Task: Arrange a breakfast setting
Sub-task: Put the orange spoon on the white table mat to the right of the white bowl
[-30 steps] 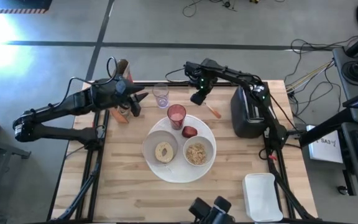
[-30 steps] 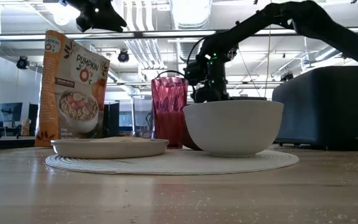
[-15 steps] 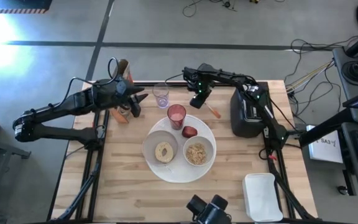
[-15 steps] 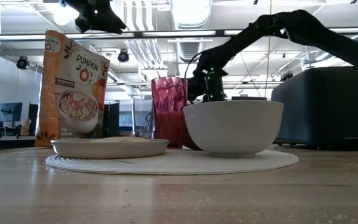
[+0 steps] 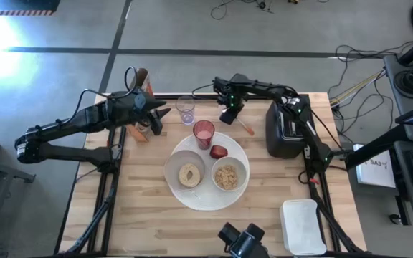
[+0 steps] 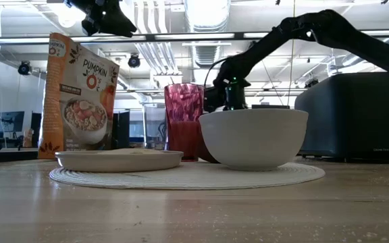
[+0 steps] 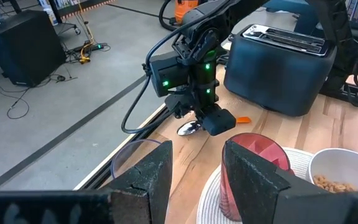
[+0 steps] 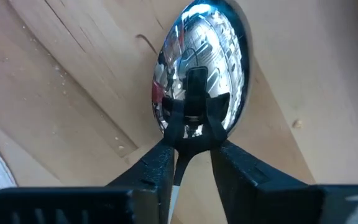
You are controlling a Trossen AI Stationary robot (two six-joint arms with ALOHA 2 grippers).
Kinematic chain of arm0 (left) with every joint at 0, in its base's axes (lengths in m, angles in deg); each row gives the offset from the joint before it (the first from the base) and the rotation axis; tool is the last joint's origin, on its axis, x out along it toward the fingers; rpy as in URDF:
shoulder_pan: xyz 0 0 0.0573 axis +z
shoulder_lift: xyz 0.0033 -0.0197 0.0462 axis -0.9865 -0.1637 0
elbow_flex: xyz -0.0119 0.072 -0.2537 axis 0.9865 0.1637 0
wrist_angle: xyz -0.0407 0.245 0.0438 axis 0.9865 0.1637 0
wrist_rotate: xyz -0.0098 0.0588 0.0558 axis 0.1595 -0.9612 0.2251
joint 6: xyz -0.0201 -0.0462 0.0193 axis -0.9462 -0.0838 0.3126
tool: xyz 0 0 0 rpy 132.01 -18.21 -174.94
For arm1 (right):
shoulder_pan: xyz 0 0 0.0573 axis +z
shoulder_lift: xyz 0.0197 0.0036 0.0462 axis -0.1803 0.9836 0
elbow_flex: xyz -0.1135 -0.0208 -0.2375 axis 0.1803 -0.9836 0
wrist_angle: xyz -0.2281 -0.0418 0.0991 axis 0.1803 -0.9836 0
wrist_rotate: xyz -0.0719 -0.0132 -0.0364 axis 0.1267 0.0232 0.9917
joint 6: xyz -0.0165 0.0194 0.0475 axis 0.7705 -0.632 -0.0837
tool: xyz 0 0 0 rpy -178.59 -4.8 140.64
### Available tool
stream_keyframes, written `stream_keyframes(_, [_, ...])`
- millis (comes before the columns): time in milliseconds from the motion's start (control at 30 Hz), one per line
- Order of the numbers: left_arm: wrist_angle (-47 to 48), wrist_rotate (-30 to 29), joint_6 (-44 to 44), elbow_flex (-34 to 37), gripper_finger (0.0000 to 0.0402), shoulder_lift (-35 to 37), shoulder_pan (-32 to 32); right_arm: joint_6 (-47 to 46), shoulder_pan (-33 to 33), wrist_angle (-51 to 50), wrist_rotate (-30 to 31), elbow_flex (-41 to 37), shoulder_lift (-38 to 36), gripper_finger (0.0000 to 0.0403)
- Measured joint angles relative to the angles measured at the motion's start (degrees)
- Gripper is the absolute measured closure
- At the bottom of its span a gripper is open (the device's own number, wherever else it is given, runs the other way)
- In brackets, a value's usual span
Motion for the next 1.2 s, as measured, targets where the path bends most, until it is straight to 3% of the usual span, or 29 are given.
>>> stream_keyframes(233, [0.0,0.0,-0.7,0.0,0.0271,0.0,0.0,0.6,0.0,-0.3,-0.1,-1.0,-0.2,0.0386])
stream_keyframes(500, [0.0,0.0,-1.6,0.0,0.0271,0.0,0.0,0.5,-0.1,-5.0,0.0,1.6,-1.4,0.0391])
stream_keyframes(800, [0.8,0.0,-2.1,0.0,0.0271,0.0,0.0,-1.6,-0.3,-5.9,-0.3,3.2,-9.2,0.0393])
stream_keyframes(1000, [2.3,0.0,-2.1,0.0,0.0271,0.0,0.0,-6.3,0.1,-5.9,-8.5,2.7,-16.8,0.0393])
stream_keyframes(1200, [4.2,0.0,-1.8,0.0,0.0271,0.1,-0.1,-11.0,2.8,-5.7,-9.8,0.1,-26.4,0.0393])
